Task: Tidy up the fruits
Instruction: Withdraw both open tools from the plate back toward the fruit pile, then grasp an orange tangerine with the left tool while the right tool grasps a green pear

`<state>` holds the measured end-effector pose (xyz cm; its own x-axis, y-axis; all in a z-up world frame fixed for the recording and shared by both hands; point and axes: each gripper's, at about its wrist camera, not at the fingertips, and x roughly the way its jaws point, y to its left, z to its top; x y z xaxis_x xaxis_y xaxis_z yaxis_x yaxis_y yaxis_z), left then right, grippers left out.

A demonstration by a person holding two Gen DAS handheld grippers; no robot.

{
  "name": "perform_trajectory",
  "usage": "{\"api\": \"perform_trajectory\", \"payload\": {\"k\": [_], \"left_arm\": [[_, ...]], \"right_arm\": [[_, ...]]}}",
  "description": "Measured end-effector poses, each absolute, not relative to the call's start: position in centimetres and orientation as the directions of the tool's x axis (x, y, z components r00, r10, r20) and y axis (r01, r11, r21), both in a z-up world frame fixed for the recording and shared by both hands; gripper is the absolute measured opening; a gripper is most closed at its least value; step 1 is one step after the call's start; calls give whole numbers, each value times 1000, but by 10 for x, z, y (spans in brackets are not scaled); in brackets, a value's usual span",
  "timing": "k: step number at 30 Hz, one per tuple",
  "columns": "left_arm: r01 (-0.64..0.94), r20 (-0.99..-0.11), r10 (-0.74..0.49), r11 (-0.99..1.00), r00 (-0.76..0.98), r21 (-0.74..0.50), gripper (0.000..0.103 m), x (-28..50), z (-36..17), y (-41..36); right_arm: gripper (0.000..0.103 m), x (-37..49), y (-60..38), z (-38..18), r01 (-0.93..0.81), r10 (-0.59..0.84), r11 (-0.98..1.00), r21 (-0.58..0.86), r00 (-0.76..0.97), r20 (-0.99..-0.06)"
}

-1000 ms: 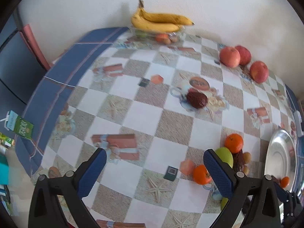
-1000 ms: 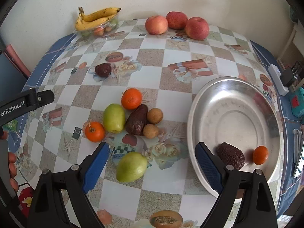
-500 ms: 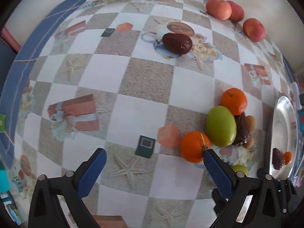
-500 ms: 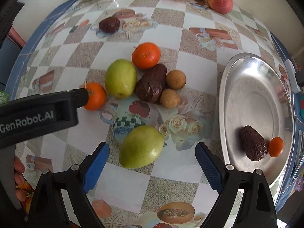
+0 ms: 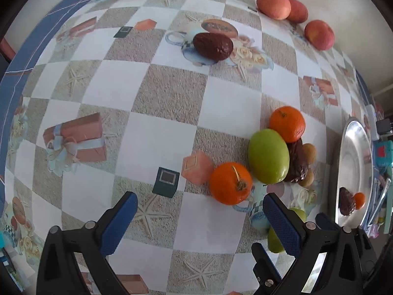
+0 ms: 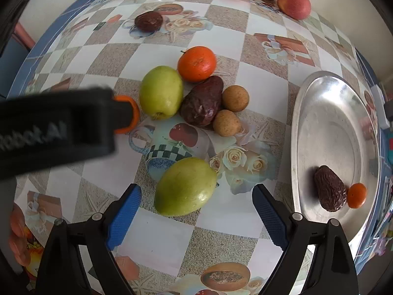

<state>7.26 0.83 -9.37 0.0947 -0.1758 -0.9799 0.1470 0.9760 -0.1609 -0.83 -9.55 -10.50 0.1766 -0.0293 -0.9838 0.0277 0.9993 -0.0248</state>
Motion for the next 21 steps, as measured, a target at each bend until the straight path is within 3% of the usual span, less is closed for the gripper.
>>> {"api": "perform_trajectory", "payload": {"k": [7,12,14,16,20,21], "left_arm": [[150,-970,-189,975,155,-165,101,72,-81,6],[147,-956,-239,965,171,-215,86,76,-74,13],[150,-953,-255,961,161,-232,77,78,-73,13],[153,-951,-271,957,150,-248,69,78,-73,11],[155,-944,-304,946,129,-283,35,75,-79,7],[152,-941,-315,943,125,-296,32,74,-81,9]], "right_arm": [[92,-11,-91,-105,14,-37,999,-35,195,-980],[91,-12,-91,-103,4,-34,999,-34,200,-979],[88,-12,-89,-102,-3,-37,999,-38,209,-977],[75,-12,-87,-100,-7,-28,1000,-30,218,-975],[66,-7,-83,-92,-9,-17,1000,-20,222,-975],[55,-7,-83,-91,-13,-12,1000,-16,223,-975]]}}
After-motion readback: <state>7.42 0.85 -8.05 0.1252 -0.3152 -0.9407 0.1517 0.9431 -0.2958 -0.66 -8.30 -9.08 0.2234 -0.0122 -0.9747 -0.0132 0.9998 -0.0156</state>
